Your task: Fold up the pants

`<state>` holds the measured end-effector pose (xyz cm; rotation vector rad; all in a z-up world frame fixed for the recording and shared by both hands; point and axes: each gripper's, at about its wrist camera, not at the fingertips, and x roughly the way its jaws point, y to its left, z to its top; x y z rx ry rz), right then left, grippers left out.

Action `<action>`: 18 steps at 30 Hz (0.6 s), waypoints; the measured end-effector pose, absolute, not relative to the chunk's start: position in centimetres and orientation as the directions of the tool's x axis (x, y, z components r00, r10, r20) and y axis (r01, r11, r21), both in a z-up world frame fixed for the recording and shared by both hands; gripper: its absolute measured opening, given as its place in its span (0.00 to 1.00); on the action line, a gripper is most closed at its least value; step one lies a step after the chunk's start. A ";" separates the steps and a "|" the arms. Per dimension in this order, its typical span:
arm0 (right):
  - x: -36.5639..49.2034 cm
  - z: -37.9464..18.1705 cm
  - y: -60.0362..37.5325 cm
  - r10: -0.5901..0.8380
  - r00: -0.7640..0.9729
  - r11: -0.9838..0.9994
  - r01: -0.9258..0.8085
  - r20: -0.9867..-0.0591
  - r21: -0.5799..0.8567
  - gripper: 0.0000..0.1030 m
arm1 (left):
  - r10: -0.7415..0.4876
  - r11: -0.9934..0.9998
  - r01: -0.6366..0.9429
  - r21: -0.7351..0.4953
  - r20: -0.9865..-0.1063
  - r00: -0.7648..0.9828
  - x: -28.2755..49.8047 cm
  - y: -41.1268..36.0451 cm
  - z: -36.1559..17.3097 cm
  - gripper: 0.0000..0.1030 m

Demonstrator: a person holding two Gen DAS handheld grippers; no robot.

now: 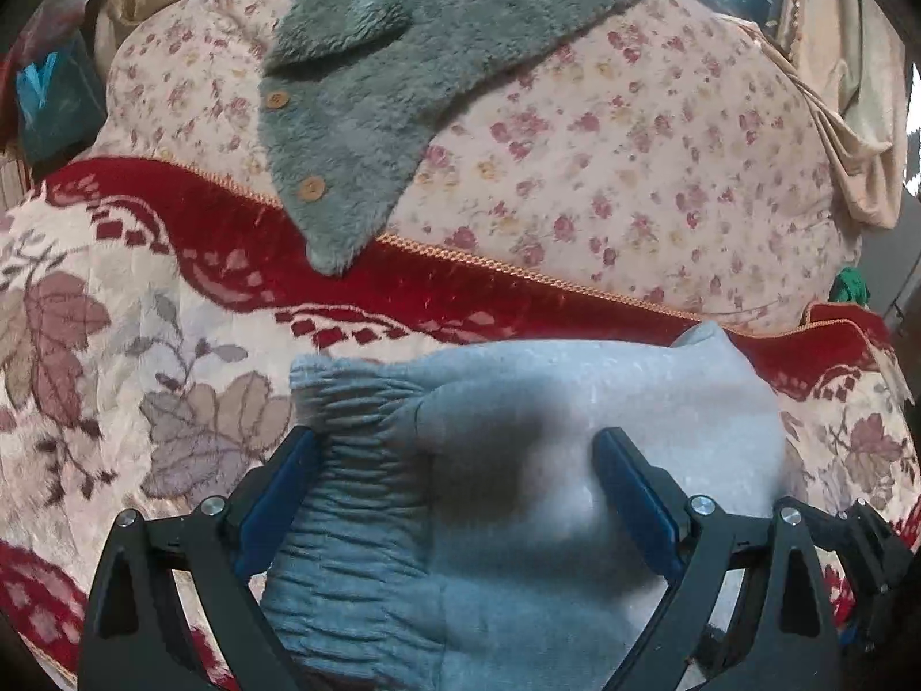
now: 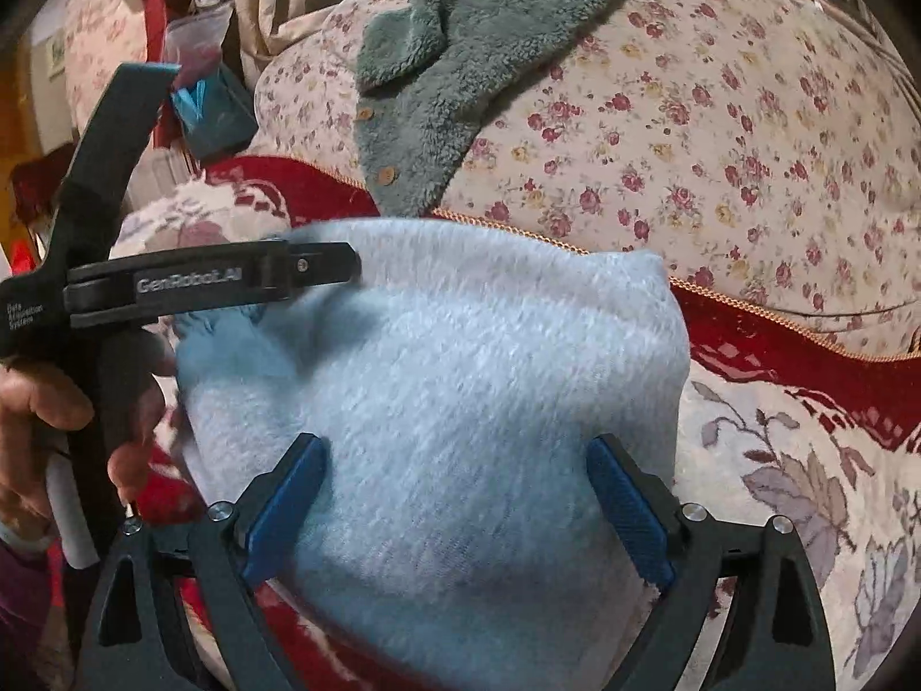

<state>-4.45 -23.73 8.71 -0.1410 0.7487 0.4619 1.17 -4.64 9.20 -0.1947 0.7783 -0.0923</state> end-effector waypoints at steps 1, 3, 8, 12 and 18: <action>-4.6 8.6 -23.7 0.354 0.644 0.890 -0.454 -0.679 0.033 0.94 | -0.153 0.977 0.006 -0.211 -0.685 0.712 1.1 -4.5 9.1 0.94; -4.5 8.6 -23.8 0.357 0.641 0.891 -0.453 -0.680 0.040 0.95 | -0.145 0.978 -0.001 -0.208 -0.683 0.715 0.9 -4.5 9.0 0.94; -3.9 10.2 -25.1 0.407 0.597 0.882 -0.455 -0.691 0.126 0.95 | -0.126 0.981 -0.012 -0.194 -0.682 0.720 0.2 -4.5 9.8 0.94; -4.0 11.2 -26.8 0.383 0.628 0.903 -0.410 -0.678 0.130 0.95 | -0.116 0.982 -0.018 -0.187 -0.675 0.728 -0.9 -4.8 10.7 0.94; -3.7 11.3 -28.9 0.345 0.642 0.930 -0.334 -0.685 0.156 0.95 | -0.071 0.993 -0.003 -0.114 -0.638 0.767 -3.2 -6.8 12.7 0.94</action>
